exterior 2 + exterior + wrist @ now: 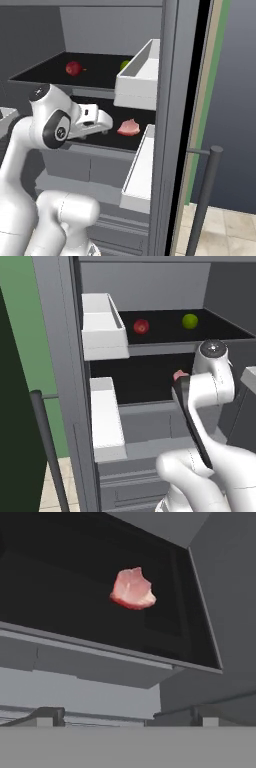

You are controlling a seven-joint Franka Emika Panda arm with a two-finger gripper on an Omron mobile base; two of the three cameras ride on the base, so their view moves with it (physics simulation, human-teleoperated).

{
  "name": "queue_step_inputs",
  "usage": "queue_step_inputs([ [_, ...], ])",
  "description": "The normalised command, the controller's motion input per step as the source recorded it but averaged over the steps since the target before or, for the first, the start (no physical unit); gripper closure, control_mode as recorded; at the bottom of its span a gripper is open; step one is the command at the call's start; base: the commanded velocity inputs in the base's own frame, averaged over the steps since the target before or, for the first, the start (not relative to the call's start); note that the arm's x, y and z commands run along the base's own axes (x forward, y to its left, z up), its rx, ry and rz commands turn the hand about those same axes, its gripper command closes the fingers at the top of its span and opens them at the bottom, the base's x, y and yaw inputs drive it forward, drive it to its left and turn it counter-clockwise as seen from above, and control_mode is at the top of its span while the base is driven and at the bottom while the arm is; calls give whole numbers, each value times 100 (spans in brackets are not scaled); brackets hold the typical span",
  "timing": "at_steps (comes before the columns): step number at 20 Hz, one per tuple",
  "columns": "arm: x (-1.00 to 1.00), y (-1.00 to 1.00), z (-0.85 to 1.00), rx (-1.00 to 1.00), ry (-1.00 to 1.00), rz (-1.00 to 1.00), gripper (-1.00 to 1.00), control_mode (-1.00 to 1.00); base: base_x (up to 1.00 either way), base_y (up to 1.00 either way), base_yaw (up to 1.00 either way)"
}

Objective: Open the fridge, remove the pear, lime, and steak, and place them on any counter.

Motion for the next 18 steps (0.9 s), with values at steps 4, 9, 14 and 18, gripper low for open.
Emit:
queue_step_inputs([
  [4,67,0,0,0,3,0,-100,-100,0,0,0],
  [9,59,-7,-10,0,2,0,-100,-100,0,0,0],
  [14,49,-3,-58,-4,-1,0,-100,-100,0,0,0],
  [18,41,0,-69,-7,-4,0,-100,-100,0,0,0],
])
